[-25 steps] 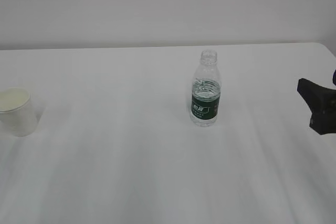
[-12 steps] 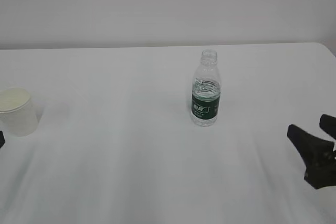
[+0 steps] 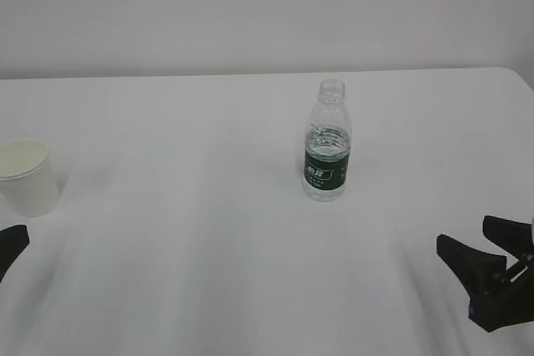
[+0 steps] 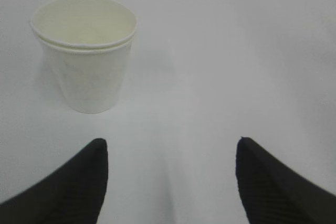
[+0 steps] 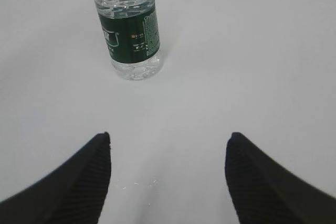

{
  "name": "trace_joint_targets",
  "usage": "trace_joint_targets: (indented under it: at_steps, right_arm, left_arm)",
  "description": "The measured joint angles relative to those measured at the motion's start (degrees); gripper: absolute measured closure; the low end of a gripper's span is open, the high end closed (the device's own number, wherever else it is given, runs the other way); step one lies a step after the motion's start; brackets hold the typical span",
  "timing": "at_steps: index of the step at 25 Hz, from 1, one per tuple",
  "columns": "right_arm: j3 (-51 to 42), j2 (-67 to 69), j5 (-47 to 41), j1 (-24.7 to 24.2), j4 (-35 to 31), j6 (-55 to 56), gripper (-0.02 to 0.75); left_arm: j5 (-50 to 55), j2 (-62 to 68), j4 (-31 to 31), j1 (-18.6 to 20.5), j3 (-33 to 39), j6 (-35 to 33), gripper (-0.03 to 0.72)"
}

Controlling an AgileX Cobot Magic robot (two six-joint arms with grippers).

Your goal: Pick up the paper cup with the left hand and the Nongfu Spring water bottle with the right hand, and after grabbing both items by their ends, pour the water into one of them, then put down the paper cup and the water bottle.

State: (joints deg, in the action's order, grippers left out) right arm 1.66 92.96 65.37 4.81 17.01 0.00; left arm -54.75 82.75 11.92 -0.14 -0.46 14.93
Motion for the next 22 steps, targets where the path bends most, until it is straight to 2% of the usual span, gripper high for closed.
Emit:
trace_joint_targets:
  at_steps: [8, 13, 22]
  right_arm:
    - [0.91, 0.03, 0.00, 0.00, 0.21, 0.00, 0.217]
    - [1.91, 0.03, 0.00, 0.00, 0.34, 0.00, 0.217]
    - [4.65, 0.73, 0.00, 0.00, 1.80, -0.38, 0.217]
  left_arm:
    - [-10.40, 12.62, -0.75, 0.00, -0.11, -2.40, 0.141]
    - [-10.78, 19.51, -3.19, 0.00, -0.46, -3.12, 0.141]
    - [-11.14, 20.30, -4.40, 0.00, -1.31, -3.85, 0.141]
